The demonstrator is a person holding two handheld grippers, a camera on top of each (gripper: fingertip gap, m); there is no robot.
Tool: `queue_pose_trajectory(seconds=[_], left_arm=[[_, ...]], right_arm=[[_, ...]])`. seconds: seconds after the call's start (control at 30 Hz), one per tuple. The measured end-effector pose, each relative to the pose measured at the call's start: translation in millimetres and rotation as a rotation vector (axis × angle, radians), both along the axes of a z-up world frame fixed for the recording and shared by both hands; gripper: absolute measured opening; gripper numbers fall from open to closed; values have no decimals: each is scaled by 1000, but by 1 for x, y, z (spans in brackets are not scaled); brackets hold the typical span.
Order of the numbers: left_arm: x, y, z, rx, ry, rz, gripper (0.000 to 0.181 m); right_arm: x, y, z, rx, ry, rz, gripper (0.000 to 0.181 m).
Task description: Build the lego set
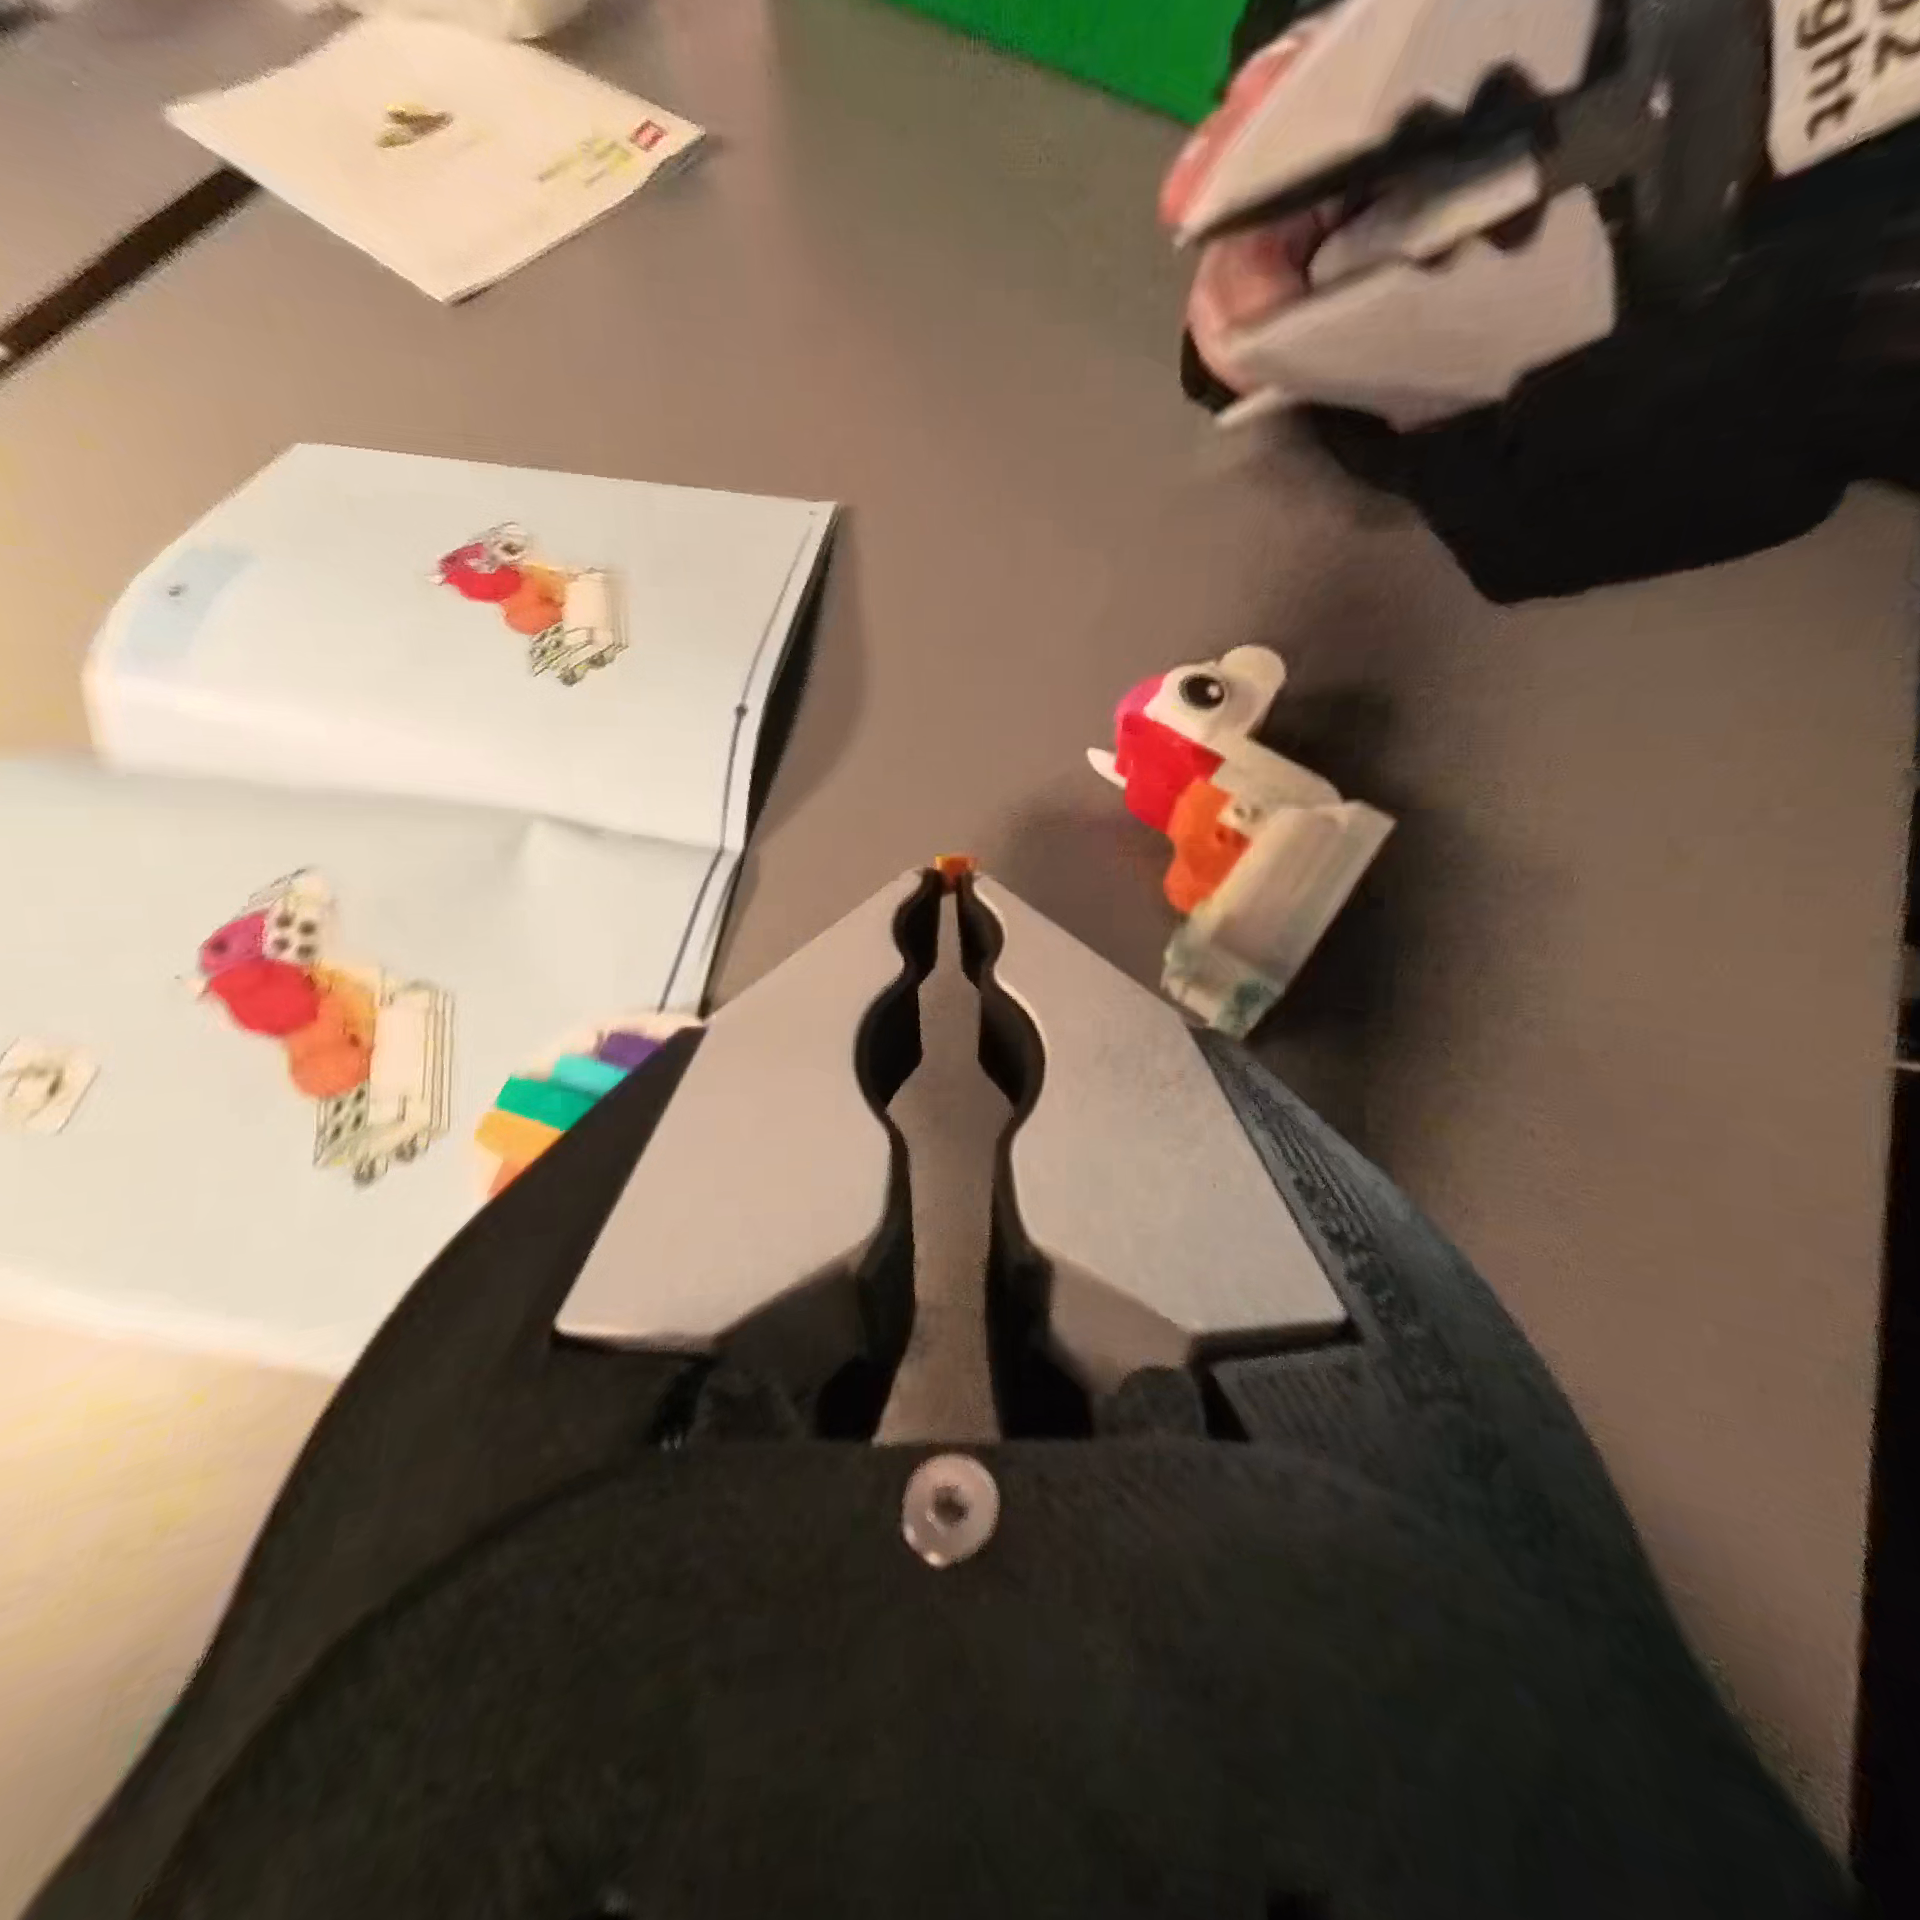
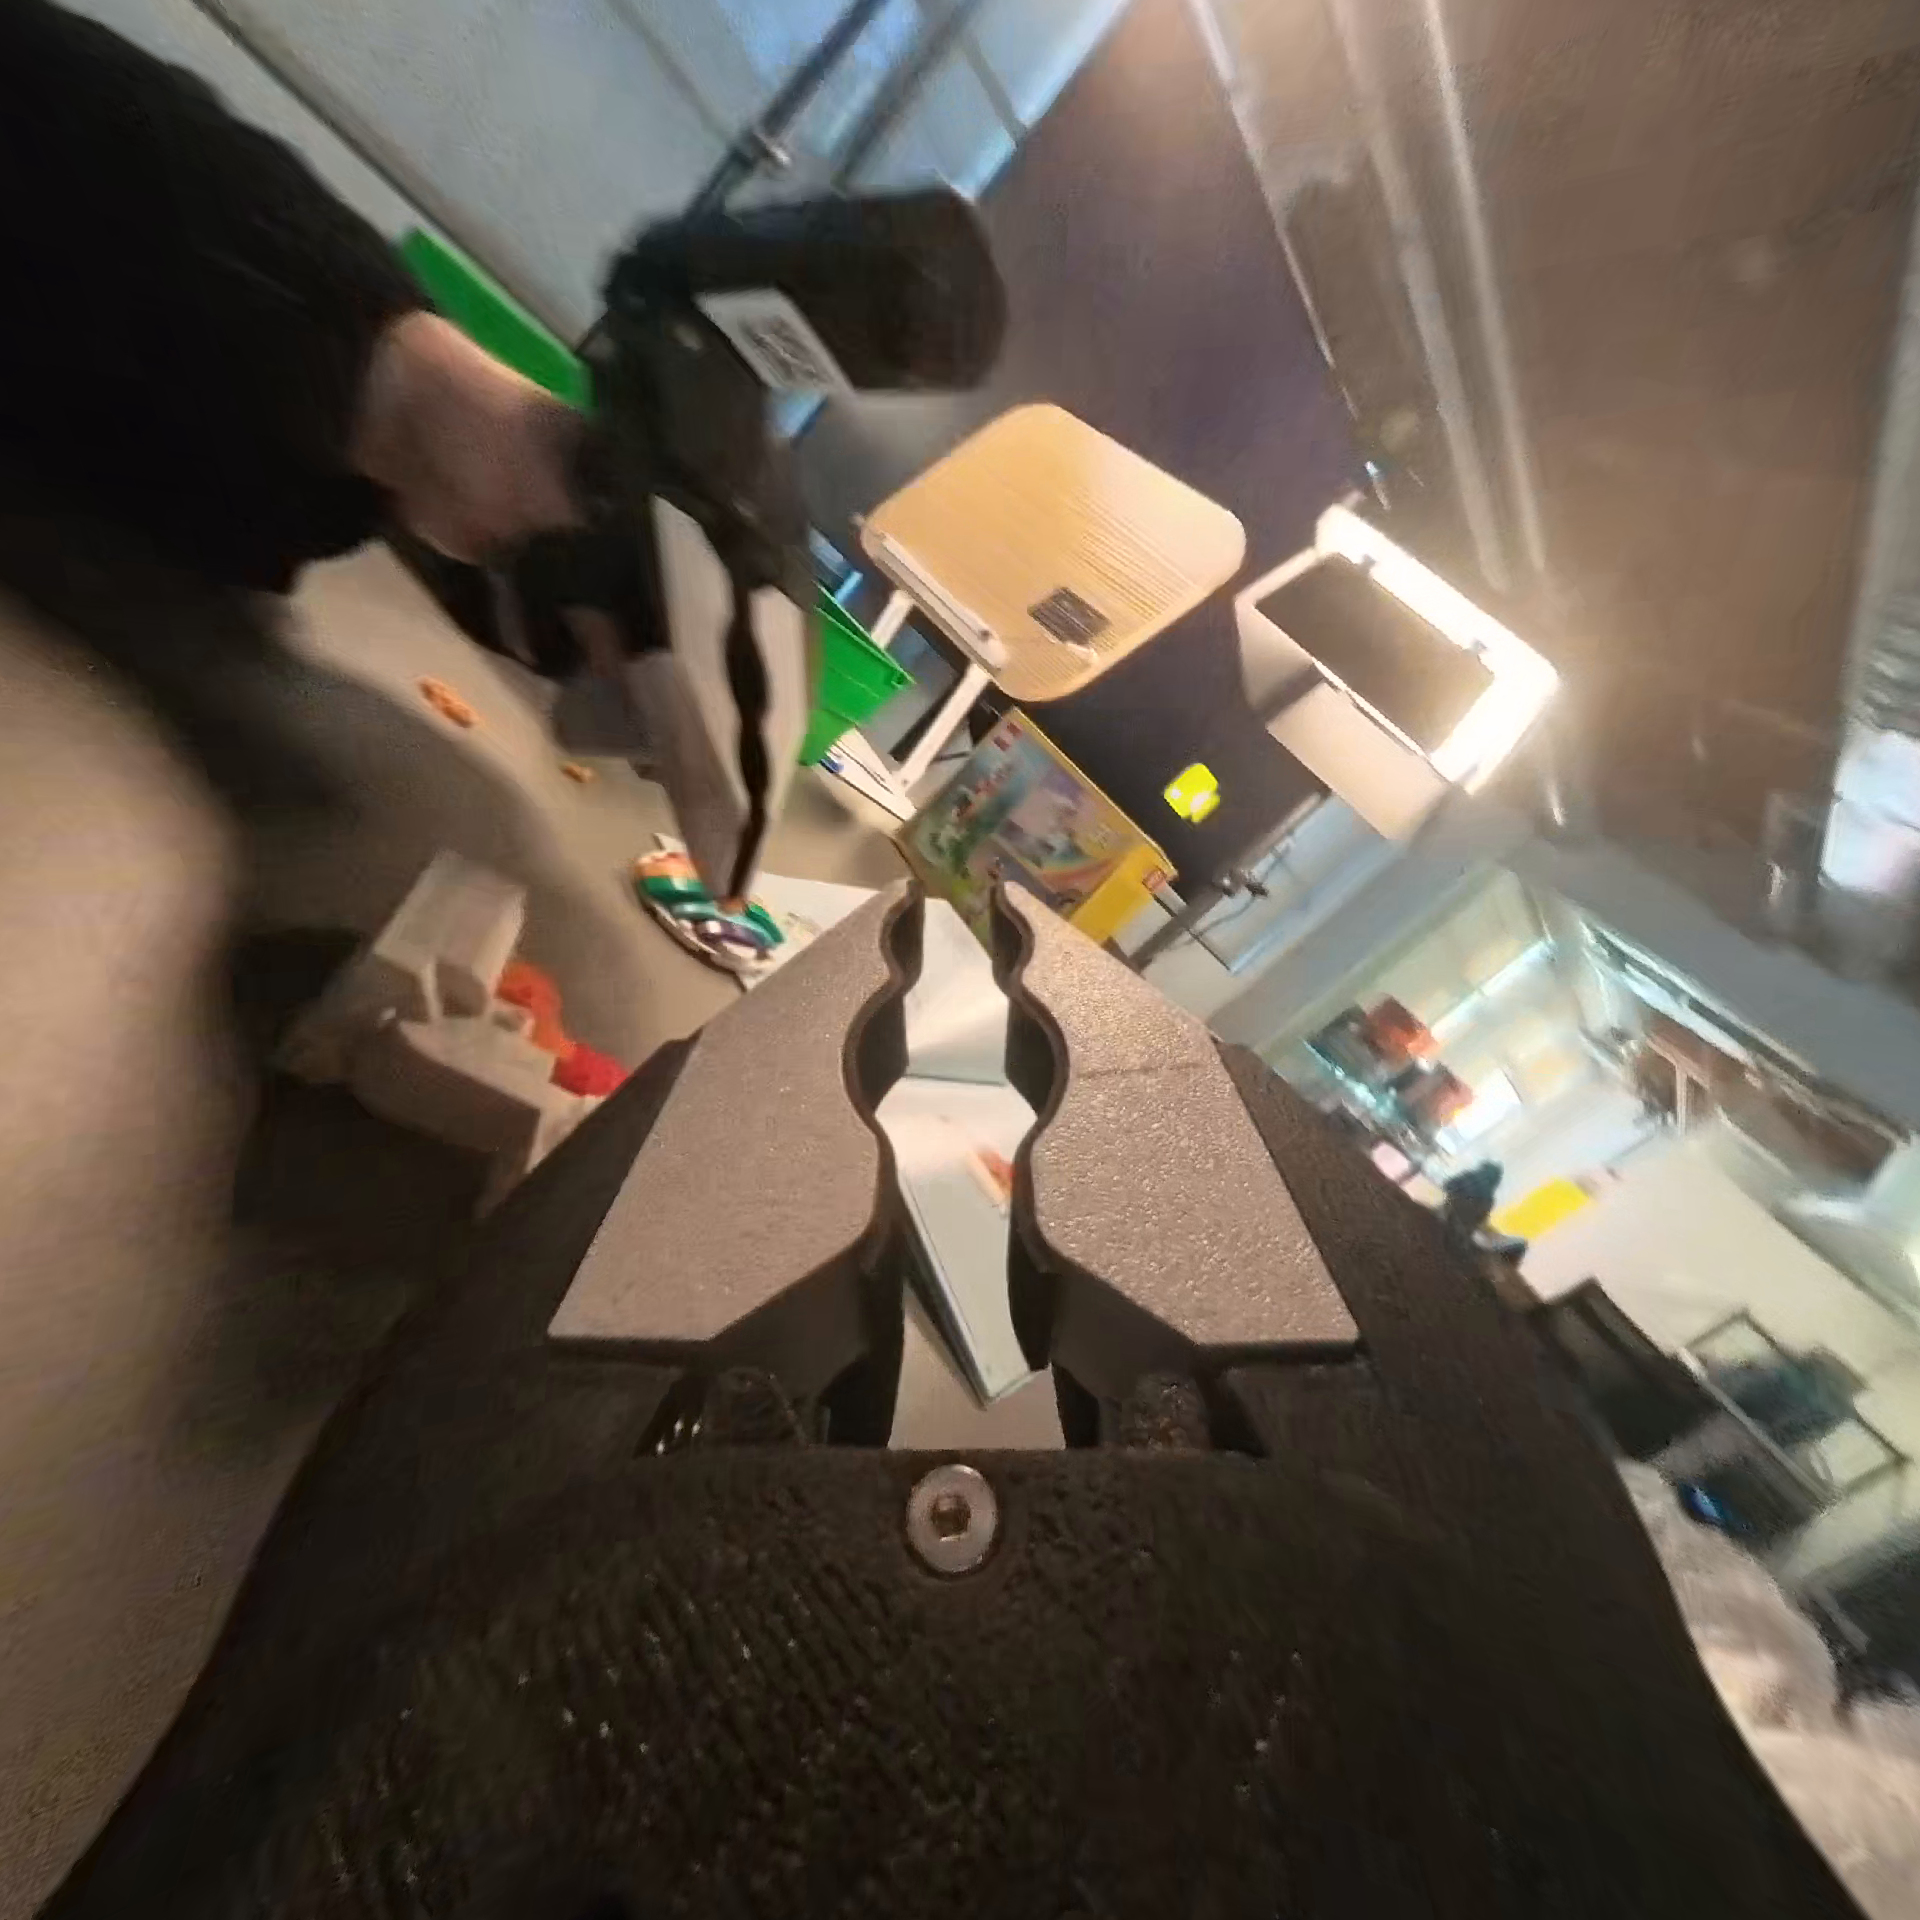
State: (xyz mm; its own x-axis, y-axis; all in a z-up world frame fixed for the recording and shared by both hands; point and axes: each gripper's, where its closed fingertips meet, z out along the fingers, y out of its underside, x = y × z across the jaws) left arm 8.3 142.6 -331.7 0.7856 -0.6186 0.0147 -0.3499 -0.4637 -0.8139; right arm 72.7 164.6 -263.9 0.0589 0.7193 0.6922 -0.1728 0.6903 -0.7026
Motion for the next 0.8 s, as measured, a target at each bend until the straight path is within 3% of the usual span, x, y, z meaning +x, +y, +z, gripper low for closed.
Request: queue_pose_trajectory(seconds=[0.07, 0.17, 0.37, 0.57, 0.8], left_arm=[[6, 12, -1, -44, -16, -36, 2], [24, 22, 6, -107, -169, -125, 2], [48, 30, 21, -243, -408, -281, 2], [60, 28, 6, -337, -394, -343, 2], [66, 25, 2, -359, -377, -375, 2]], right_arm=[[1, 1, -8, 102, -31, -16, 12], [1, 9, -31, 287, -109, -49, 14], [-2, 11, -46, 422, -151, -33, 20], [-7, 4, -59, 596, -180, -59, 16], [-8, 2, -63, 632, -188, -57, 4]])
